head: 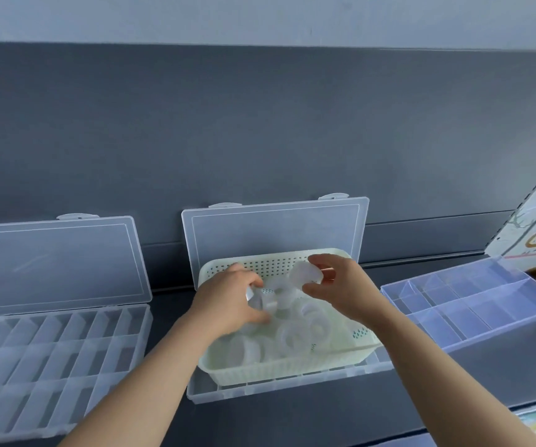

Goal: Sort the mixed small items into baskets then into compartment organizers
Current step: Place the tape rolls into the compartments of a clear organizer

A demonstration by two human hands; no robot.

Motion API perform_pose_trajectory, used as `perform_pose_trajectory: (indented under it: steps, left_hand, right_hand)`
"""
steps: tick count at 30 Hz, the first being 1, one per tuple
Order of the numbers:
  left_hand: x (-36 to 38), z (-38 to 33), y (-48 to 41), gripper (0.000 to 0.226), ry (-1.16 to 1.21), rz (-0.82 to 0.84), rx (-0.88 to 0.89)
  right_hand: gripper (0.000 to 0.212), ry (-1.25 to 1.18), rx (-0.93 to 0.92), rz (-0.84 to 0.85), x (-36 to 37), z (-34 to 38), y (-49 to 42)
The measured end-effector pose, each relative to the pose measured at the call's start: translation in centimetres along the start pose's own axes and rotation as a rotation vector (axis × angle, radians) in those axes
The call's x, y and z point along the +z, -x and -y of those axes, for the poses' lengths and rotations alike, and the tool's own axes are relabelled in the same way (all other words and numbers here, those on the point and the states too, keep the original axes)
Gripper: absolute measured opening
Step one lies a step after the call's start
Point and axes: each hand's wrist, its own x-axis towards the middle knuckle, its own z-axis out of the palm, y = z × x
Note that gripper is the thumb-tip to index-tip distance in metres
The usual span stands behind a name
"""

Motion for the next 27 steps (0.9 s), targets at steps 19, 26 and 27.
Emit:
perform_pose_trajectory:
  steps: [19,26,27]
  left_hand:
    - [6.3,-15.9,-4.5,0.054,0.781,-0.118,0.047]
    - [10.7,-22.4,-6.6,0.047,0.543,-0.107,-0.12]
    - [11.4,-23.0,-6.6,0.047,0.514,-0.1,-0.156]
  right_hand:
    - [0.053,-0.008,-0.04,-0.073,-15.8,-15.0,0.0]
    - [0.048,0.03,-0.026,0.076,-18.6,-22.0,-2.7]
    - [0.047,0.01,-0.029,0.084,-18.6,-22.7,-3.0]
